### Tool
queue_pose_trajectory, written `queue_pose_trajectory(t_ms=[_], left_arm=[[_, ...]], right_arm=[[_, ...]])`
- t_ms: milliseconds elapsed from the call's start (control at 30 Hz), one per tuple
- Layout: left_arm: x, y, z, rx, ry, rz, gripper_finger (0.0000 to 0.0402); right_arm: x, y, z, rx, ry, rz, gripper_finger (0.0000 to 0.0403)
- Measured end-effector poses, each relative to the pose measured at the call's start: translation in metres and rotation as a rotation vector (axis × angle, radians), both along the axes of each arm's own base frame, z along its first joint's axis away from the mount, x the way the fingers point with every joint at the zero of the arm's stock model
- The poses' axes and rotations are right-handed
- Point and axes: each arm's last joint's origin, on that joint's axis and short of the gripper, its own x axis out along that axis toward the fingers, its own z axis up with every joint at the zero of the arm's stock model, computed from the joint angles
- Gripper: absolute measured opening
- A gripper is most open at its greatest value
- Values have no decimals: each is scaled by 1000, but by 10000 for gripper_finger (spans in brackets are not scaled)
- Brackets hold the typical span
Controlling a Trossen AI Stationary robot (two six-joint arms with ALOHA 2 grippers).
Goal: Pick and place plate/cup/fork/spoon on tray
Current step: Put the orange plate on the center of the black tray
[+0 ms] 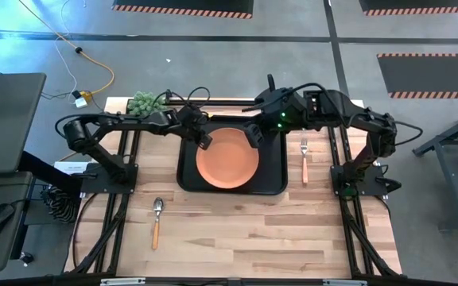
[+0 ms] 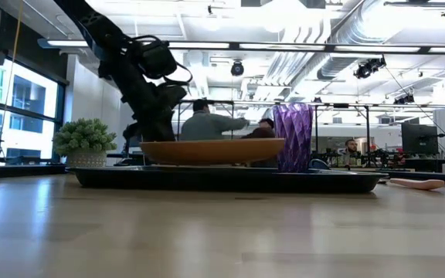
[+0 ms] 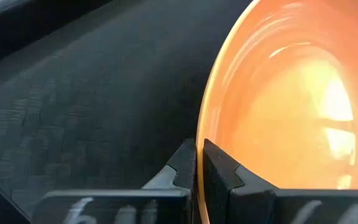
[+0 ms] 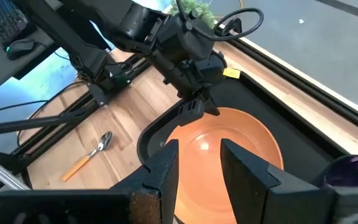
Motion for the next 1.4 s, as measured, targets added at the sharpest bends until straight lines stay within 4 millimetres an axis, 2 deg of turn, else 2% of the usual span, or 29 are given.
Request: queue_pose_trajectory(t_ms=[233, 533, 833, 1200, 1400], left_arm=[[6, 8, 14, 12, -46, 33, 3], [5, 9, 13, 29, -14, 58, 3], [11, 11, -11, -44, 36, 59, 3], [14, 13, -12, -51, 12, 79, 3], [16, 14, -22, -67, 32, 85, 3]], right_arm=[[-1, -15, 0, 26, 0, -16, 110], [-2, -25, 0, 15, 5, -34, 110], [-2, -27, 0, 22, 9, -7, 110], [-2, -26, 0, 29, 8, 2, 110], [-2, -26, 0, 29, 8, 1, 110]])
